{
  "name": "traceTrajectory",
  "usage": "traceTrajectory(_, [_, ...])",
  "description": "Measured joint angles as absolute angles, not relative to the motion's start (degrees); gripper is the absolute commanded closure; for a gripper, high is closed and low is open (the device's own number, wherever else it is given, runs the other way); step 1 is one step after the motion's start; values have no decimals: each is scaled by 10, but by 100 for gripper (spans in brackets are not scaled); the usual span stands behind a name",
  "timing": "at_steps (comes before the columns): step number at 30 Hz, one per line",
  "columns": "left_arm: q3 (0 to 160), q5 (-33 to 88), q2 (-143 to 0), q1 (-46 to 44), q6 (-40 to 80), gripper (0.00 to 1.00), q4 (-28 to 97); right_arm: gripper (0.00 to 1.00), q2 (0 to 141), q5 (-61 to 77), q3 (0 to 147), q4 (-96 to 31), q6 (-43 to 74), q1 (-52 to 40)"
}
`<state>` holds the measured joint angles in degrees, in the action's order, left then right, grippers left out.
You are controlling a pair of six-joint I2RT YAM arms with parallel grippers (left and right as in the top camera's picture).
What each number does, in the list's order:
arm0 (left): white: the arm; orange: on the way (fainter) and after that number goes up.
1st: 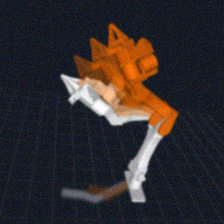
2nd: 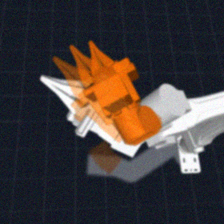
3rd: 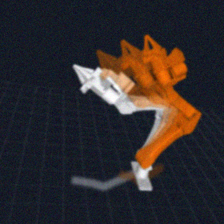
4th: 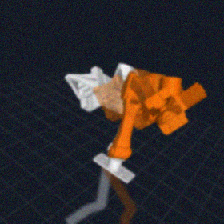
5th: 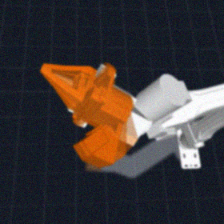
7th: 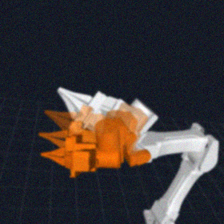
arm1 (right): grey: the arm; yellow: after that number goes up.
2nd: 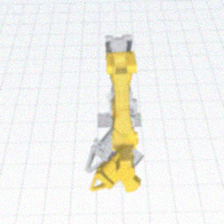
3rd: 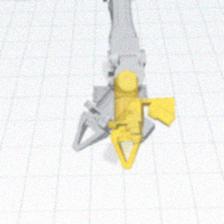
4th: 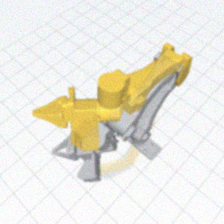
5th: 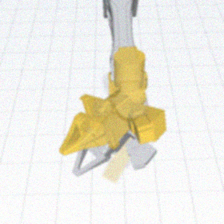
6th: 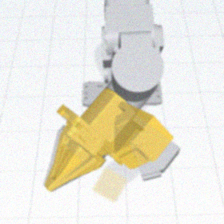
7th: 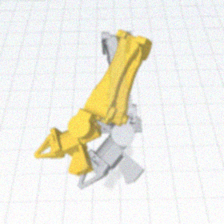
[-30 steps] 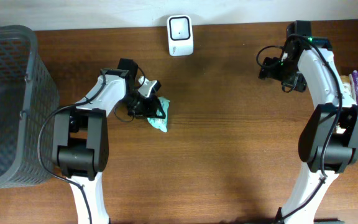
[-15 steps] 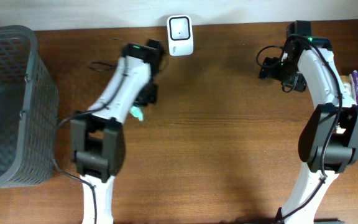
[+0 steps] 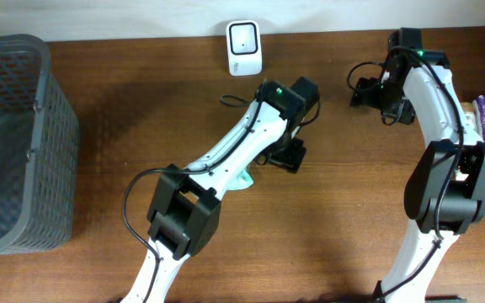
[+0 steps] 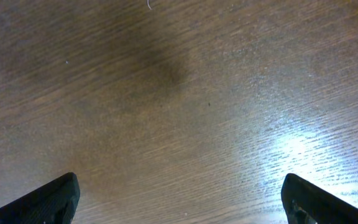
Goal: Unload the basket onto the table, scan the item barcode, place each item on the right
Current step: 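Lift the green wipes pack with the left gripper toward the scanner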
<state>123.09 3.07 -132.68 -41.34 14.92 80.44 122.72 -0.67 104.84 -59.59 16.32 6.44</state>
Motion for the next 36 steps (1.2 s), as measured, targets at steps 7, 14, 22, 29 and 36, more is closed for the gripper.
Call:
traceTrajectory(7, [1296, -7, -1327, -303, 140, 100, 915, 1, 1227, -6, 1048, -596, 163, 64])
traceTrajectory(14, [1228, 32, -1347, -279, 161, 100, 873, 1, 1227, -7, 1048, -596, 163, 64])
traceTrajectory(22, [1090, 106, -1326, -289, 163, 100, 741, 1, 1227, -6, 1048, -596, 163, 64])
traceTrajectory(29, [1258, 121, -1356, -305, 163, 100, 864, 1, 1227, -6, 1047, -596, 163, 64])
traceTrajectory(36, [1266, 70, -1413, -344, 192, 100, 846, 1, 1227, -6, 1047, -596, 163, 64])
